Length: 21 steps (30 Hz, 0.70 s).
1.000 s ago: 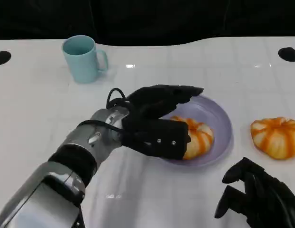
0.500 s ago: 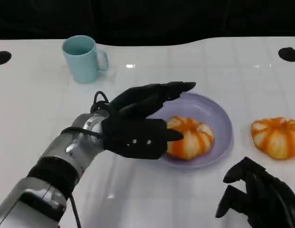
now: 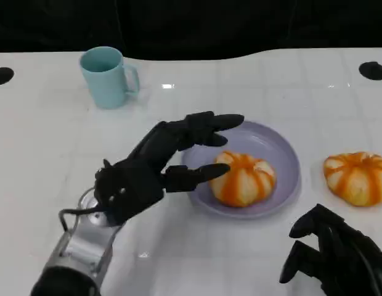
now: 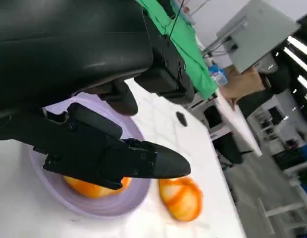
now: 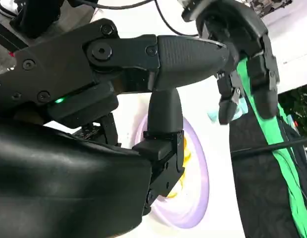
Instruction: Grasp the bread from the table and place it into the plate.
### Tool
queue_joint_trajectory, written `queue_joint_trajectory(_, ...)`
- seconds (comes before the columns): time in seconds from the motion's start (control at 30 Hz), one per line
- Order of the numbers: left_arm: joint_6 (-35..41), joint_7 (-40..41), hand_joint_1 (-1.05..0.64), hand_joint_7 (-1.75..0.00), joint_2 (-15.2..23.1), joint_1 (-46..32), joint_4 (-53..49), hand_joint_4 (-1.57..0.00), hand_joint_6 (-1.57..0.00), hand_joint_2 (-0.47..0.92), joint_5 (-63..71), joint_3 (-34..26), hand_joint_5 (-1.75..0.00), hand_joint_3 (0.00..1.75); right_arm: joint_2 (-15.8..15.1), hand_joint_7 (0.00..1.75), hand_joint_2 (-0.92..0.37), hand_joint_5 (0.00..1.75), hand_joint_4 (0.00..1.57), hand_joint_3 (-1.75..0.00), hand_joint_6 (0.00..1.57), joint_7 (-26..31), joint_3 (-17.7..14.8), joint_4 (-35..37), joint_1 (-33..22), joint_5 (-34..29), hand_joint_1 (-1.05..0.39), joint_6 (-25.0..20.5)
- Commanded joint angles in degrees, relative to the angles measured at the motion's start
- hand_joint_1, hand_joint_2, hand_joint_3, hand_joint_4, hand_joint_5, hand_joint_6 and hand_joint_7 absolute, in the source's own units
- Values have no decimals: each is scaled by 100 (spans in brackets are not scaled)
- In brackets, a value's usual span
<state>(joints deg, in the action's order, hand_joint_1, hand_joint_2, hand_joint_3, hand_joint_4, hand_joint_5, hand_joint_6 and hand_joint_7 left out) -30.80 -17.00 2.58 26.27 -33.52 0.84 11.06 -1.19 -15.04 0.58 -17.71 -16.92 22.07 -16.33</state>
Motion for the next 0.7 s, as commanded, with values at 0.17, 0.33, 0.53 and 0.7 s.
queue_joint_trajectory(0.17,481,2,-58,-107,-269,-902,1094,-59,-64,92,-674,-377,-143,39,-55,172,-92,175,61,-49,39,19,-22,-109,-24,2,-52,-8)
queue_joint_trajectory(0.33,1099,-208,-62,-148,-333,-1424,1791,-68,-61,92,-1166,-497,-169,45,-65,173,-92,175,62,-50,39,11,-14,-140,-42,-10,-52,0)
queue_joint_trajectory(0.53,2013,-426,-63,-168,-400,-2173,2682,-76,-59,92,-2015,-671,-175,43,-82,172,-92,175,63,-49,40,3,-10,-165,-68,-38,-52,26)
queue_joint_trajectory(0.7,2378,-355,-65,-174,-435,-2571,3127,-80,-59,92,-2101,-714,-175,38,-85,172,-92,175,63,-49,40,-1,-19,-190,-74,0,-52,-20)
